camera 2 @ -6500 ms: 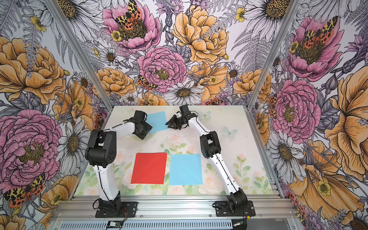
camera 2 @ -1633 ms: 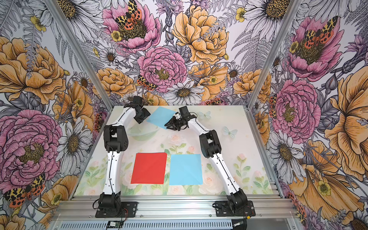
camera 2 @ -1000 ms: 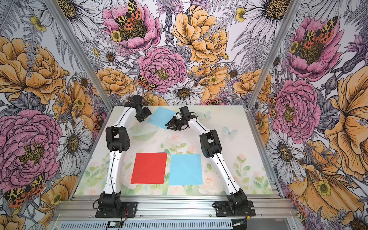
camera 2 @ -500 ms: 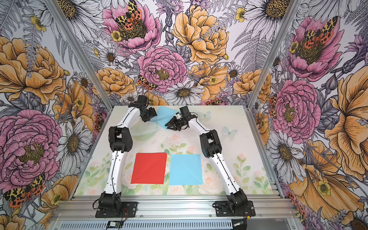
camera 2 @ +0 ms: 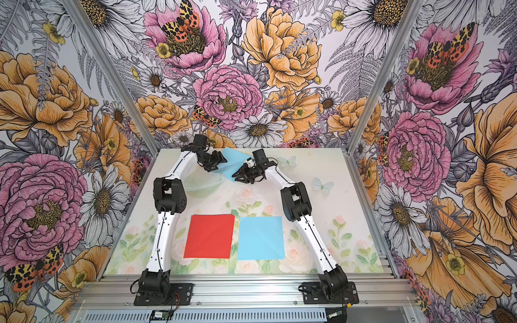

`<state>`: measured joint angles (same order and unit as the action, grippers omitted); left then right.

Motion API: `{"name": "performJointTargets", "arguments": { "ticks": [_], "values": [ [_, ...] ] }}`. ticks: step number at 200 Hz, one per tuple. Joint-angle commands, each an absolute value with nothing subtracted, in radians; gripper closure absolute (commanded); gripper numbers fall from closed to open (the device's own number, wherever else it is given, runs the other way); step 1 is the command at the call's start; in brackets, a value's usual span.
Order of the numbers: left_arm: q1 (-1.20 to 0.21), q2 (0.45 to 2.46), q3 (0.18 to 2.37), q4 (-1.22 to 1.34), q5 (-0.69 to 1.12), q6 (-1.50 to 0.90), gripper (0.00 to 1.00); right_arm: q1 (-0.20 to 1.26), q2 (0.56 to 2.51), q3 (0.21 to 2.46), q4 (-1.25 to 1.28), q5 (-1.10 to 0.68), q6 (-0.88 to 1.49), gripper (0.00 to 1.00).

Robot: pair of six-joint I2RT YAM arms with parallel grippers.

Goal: Sort the scattered colored papers by color
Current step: Pick up the colored paper from the center of the board.

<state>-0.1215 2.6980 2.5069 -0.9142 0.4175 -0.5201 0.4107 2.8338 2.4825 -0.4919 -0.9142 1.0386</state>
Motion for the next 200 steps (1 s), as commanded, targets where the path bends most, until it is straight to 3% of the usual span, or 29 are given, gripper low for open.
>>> {"name": "performJointTargets", "arguments": {
  "ticks": [1, 130, 200],
  "values": [
    [-0.156, 2.793, 2.399, -1.101, 0.442, -0.56, 0.27, 0.39, 2.854, 2.453, -0.607, -0.839, 1.025, 0.68],
    [-0.146, 2.795, 2.4, -1.143, 0.419, -0.553, 0.27, 0.3, 2.737, 2.316, -0.623, -0.737, 0.889, 0.66],
    [-0.14, 2.787, 2.41, -1.147, 0.428, -0.555, 0.26, 0.339, 2.852, 2.481, -0.623, -0.739, 0.961, 0.67]
  ]
}}
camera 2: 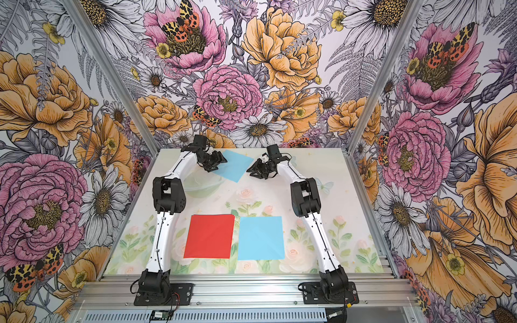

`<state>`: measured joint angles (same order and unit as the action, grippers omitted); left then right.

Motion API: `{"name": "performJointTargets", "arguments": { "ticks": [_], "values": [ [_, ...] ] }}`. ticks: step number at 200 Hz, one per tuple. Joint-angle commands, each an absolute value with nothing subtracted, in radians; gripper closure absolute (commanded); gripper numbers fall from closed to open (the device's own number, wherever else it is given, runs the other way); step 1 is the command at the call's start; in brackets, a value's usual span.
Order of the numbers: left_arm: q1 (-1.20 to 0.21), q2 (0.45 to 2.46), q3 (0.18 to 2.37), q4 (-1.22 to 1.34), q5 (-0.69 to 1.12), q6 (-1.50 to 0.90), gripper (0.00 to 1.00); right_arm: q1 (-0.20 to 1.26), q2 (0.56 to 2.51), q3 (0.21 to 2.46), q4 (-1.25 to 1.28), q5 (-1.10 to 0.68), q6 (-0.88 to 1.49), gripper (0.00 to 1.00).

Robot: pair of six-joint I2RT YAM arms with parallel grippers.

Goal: Sort the scattered colored papers by color
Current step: Pick up the colored paper from the center of the board.

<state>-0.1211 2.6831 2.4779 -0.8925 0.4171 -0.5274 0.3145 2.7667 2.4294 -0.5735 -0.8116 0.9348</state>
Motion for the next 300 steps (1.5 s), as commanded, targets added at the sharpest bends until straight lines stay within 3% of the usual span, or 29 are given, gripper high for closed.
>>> {"name": "performJointTargets", "arguments": {
  "ticks": [1, 54, 135, 187, 237, 277, 300],
  "values": [
    [-0.14, 2.787, 2.41, -1.147, 0.428, -0.555, 0.26, 0.339, 2.852, 2.484, -0.623, -0.739, 0.962, 0.67],
    [-0.145, 2.772, 2.399, -1.149, 0.454, -0.562, 0.26, 0.366, 2.877, 2.522, -0.623, -0.735, 1.012, 0.68],
    [-0.262, 2.729, 2.305, -1.151, 0.675, -0.595, 0.25, 0.386, 2.87, 2.504, -0.627, -0.727, 1.054, 0.69],
    [-0.298, 2.684, 2.186, -1.153, 0.643, -0.553, 0.24, 0.386, 2.871, 2.506, -0.627, -0.739, 1.056, 0.69],
    [-0.258, 2.667, 2.306, -1.153, 0.479, -0.575, 0.27, 0.376, 2.851, 2.506, -0.629, -0.743, 1.045, 0.69],
    [-0.18, 2.666, 2.438, -1.151, 0.352, -0.565, 0.46, 0.369, 2.831, 2.515, -0.627, -0.755, 1.039, 0.7],
    [-0.127, 2.72, 2.584, -1.151, 0.355, -0.569, 0.78, 0.37, 2.821, 2.51, -0.627, -0.771, 1.023, 0.76]
  ]
}}
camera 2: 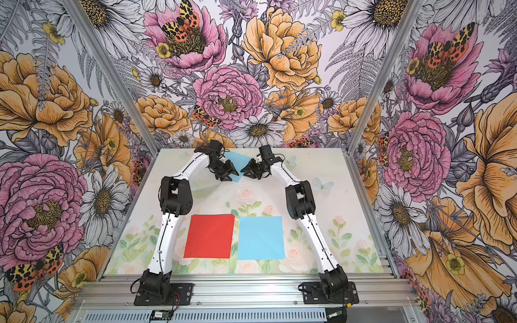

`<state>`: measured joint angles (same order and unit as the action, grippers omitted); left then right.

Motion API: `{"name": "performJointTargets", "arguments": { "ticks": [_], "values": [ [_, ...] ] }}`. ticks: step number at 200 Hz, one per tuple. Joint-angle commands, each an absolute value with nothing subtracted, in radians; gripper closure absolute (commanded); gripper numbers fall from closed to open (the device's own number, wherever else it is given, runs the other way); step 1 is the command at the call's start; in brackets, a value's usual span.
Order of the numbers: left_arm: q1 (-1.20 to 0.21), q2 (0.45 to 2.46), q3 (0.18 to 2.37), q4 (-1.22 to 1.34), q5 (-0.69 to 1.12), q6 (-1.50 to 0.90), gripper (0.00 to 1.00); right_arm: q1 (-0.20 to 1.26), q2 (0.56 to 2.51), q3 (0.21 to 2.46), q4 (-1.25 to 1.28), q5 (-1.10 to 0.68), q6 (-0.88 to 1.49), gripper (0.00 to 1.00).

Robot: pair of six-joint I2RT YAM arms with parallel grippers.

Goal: Sort the scattered colored papers by color
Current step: Pick up the colored paper from the center of the board.

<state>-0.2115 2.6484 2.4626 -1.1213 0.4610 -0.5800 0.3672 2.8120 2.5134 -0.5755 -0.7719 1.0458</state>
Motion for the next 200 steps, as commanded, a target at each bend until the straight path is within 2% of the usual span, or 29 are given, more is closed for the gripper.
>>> {"name": "performJointTargets", "arguments": {
  "ticks": [1, 12, 27, 58, 98, 172, 200],
  "values": [
    [-0.125, 2.723, 2.589, -1.151, 0.356, -0.57, 0.79, 0.37, 2.82, 2.51, -0.627, -0.771, 1.022, 0.76],
    [-0.099, 2.753, 2.658, -1.15, 0.358, -0.582, 0.91, 0.372, 2.813, 2.505, -0.627, -0.773, 1.016, 0.81],
    [-0.067, 2.8, 2.737, -1.148, 0.355, -0.589, 1.0, 0.375, 2.81, 2.504, -0.627, -0.779, 1.007, 0.84],
    [-0.015, 2.876, 2.798, -1.136, 0.337, -0.587, 1.0, 0.382, 2.807, 2.51, -0.626, -0.797, 0.992, 0.87],
    [-0.021, 2.918, 2.775, -1.123, 0.306, -0.541, 1.0, 0.384, 2.803, 2.528, -0.626, -0.826, 0.991, 0.86],
    [-0.098, 2.836, 2.536, -1.126, 0.349, -0.522, 1.0, 0.351, 2.85, 2.691, -0.613, -0.848, 1.041, 0.8],
    [-0.138, 2.793, 2.443, -1.129, 0.34, -0.515, 1.0, 0.334, 2.885, 2.703, -0.407, -0.922, 1.16, 0.79]
  ]
}}
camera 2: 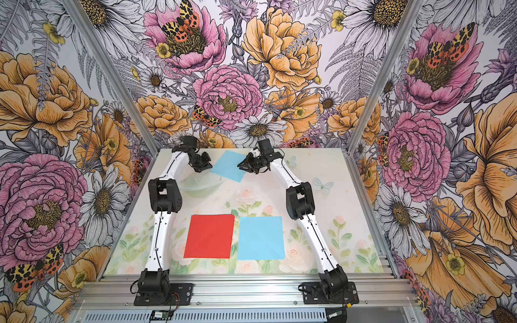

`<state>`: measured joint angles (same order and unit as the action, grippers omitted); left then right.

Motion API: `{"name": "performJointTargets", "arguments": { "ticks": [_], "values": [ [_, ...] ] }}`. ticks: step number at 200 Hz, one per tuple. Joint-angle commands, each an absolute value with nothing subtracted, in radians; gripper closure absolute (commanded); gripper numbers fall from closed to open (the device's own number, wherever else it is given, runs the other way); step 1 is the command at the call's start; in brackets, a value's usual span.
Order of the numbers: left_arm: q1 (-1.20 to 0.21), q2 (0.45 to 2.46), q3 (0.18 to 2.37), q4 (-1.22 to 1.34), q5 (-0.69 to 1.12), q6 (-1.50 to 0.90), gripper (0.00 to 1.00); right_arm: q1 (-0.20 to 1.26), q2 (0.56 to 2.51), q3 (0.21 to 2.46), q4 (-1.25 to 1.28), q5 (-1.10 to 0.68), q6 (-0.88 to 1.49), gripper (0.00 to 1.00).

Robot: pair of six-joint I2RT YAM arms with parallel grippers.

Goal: Sort the scattered colored papers by color
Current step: Pick up the colored paper from the center of the board.

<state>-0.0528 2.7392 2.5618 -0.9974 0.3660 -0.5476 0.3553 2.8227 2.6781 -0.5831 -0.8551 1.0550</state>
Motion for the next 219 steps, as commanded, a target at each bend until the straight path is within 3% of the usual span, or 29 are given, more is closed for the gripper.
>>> {"name": "performJointTargets", "arguments": {
  "ticks": [1, 76, 132, 141, 153, 193, 219],
  "values": [
    [-0.14, 2.791, 2.44, -1.129, 0.34, -0.515, 1.0, 0.333, 2.886, 2.705, -0.401, -0.924, 1.164, 0.78],
    [-0.274, 2.687, 2.301, -1.131, 0.407, -0.611, 1.0, 0.254, 2.933, 2.653, -0.392, -0.876, 1.223, 0.77],
    [-0.249, 2.629, 2.293, -1.131, 0.342, -0.641, 0.99, 0.224, 2.916, 2.596, -0.556, -0.783, 1.156, 0.8],
    [-0.242, 2.628, 2.29, -1.132, 0.337, -0.641, 0.95, 0.222, 2.906, 2.595, -0.613, -0.757, 1.116, 0.8],
    [-0.239, 2.62, 2.285, -1.132, 0.324, -0.637, 0.8, 0.218, 2.894, 2.591, -0.686, -0.724, 1.071, 0.8],
    [-0.256, 2.625, 2.262, -1.131, 0.325, -0.625, 0.65, 0.216, 2.874, 2.544, -0.77, -0.684, 1.024, 0.81],
    [-0.294, 2.645, 2.266, -1.131, 0.292, -0.617, 0.63, 0.221, 2.87, 2.542, -0.781, -0.679, 1.017, 0.81]
  ]
}}
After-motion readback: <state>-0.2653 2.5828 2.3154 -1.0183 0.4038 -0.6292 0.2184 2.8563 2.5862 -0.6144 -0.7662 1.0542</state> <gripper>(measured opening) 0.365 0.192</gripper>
